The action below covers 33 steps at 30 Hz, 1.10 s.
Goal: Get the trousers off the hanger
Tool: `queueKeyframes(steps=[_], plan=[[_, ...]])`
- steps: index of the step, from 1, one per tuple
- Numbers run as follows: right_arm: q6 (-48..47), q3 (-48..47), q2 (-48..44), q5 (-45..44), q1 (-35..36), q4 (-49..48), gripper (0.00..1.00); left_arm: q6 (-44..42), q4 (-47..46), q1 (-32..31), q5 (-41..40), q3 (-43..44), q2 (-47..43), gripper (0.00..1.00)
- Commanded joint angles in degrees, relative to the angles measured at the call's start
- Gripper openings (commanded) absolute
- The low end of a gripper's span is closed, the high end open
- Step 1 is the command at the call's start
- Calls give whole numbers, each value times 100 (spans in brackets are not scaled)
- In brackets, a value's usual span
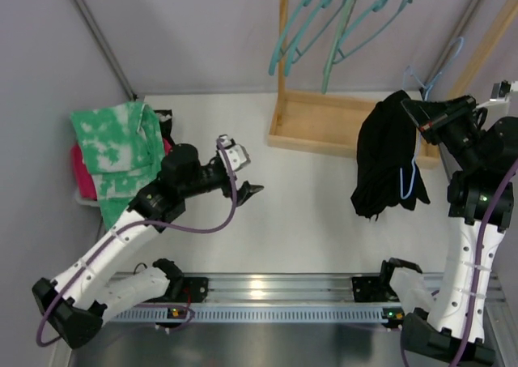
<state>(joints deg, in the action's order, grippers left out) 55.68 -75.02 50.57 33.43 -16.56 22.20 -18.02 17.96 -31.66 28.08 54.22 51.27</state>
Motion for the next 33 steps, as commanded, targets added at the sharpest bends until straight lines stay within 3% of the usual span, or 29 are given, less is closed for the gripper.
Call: queueKeyframes(steps=[1,9,12,18,27,32,33], plan=[[329,-30,-293,111,30,-673,0,53,-1326,-1048,-1167,291,374,98],[706,40,-381,111,38,-751,0,457,-3051,-3150,-2552,388,1613,98],[909,154,-425,164,65,-953,0,711,-3525,-3644,-2937,572,2211,98],[1050,286,-495,173,188,-1111,0,941,-4045,-4102,-3571,1187,3283,98],[1076,559,-724,137,390,-1191,0,1003,-4133,-4243,-3352,2154,4329,98],[1173,489,-768,216,399,-1244,0,809,-4221,-4235,-4125,2365,4690,98],[1199,471,-768,243,399,-1235,0,792,-4221,-4200,-4152,2365,4717,94]])
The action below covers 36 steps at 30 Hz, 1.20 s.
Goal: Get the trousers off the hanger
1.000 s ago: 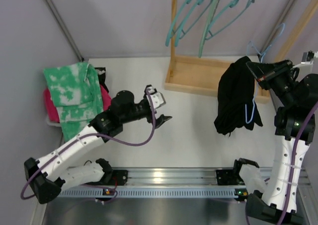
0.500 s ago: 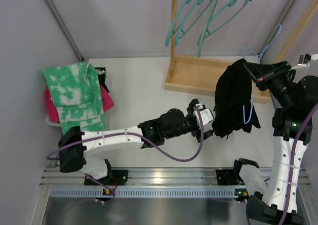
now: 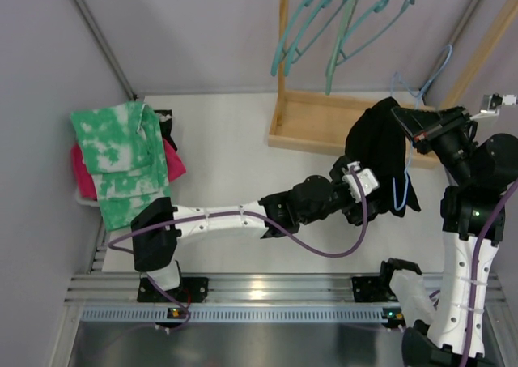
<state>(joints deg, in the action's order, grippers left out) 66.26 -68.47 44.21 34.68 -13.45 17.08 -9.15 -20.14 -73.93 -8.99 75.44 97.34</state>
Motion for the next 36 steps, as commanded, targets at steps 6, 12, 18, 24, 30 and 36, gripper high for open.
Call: queueKeyframes(steps=[6,12,18,24,30,36], plan=[[344,-149,-184,268,80,-592,0,-254,-403,168,-560,252,110,52],[309,96,-290,294,80,-408,0,-351,-403,221,-937,155,-118,0],[-332,403,-211,171,88,-99,0,-351,-88,247,-1139,313,-750,0],[-597,1080,-167,136,80,-56,0,0,633,511,-1227,1174,-1094,0],[-755,1520,-61,145,97,-29,0,1,819,678,-1122,1947,-1226,0],[-1009,1714,35,-57,194,129,0,-219,819,687,-911,2528,-1323,0]])
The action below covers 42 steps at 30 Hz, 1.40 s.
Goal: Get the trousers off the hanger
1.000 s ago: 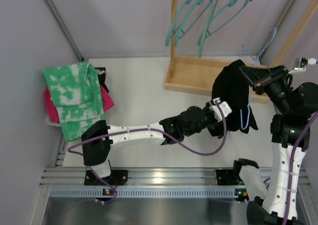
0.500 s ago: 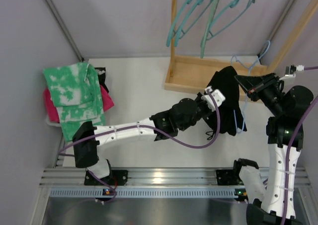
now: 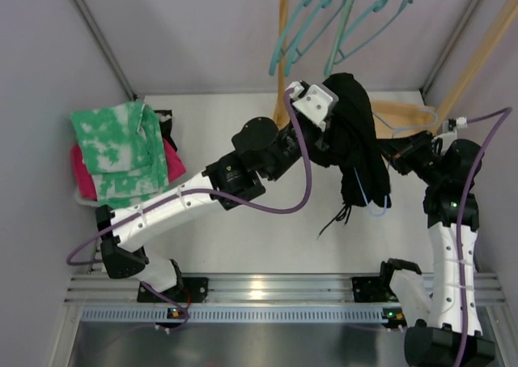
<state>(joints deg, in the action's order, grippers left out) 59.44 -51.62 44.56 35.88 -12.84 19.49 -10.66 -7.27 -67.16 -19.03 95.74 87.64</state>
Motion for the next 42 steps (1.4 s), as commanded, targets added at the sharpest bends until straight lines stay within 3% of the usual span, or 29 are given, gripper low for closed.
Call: queueKeyframes(steps=[1,13,20,30,34,35,42], plan=[[-371,37,9,-212,159,-94,0,-77,-477,9,110,611,-352,0],[-1022,248,79,-758,555,231,0,-332,-539,106,48,1517,-264,0],[-1074,240,202,-766,642,406,0,160,-398,940,118,1842,-414,0],[-1444,56,317,-1013,801,574,0,222,-275,1433,242,1887,-800,0],[-1523,-41,352,-986,801,635,0,862,23,2257,163,1755,-1135,0],[-1558,-68,369,-978,801,644,0,942,41,2729,128,1659,-1352,0],[-1681,-252,528,-951,801,715,0,1154,208,4674,-56,429,-2679,0]])
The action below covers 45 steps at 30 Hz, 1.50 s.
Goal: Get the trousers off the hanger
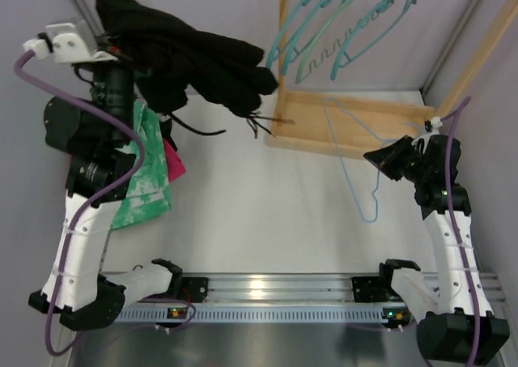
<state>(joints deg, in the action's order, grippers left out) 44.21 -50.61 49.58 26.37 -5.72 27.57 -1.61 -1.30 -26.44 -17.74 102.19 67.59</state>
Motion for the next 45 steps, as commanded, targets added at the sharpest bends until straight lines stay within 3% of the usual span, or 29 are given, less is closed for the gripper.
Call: queueKeyframes(steps=[1,11,16,23,29,39,45], plan=[[-158,-379,86,26,88,-77,0,222,-336,805,-291,-313,-816,0],[-228,-546,148,52,88,-24,0,-375,104,2711,-1406,-1543,-1890,0],[-316,-546,61,44,88,38,0,-815,51,3442,-1856,-2773,-2425,0],[-422,-616,95,87,88,82,0,-833,-89,3874,-2032,-3785,-2866,0],[-430,-634,131,88,88,38,0,-955,-563,3892,-1909,-3742,-2155,0],[-509,-757,148,35,88,169,0,-895,-1434,3918,-1241,-3381,-107,0],[-571,-959,245,-27,88,222,0,-561,-1716,4067,-223,-3399,1096,0]])
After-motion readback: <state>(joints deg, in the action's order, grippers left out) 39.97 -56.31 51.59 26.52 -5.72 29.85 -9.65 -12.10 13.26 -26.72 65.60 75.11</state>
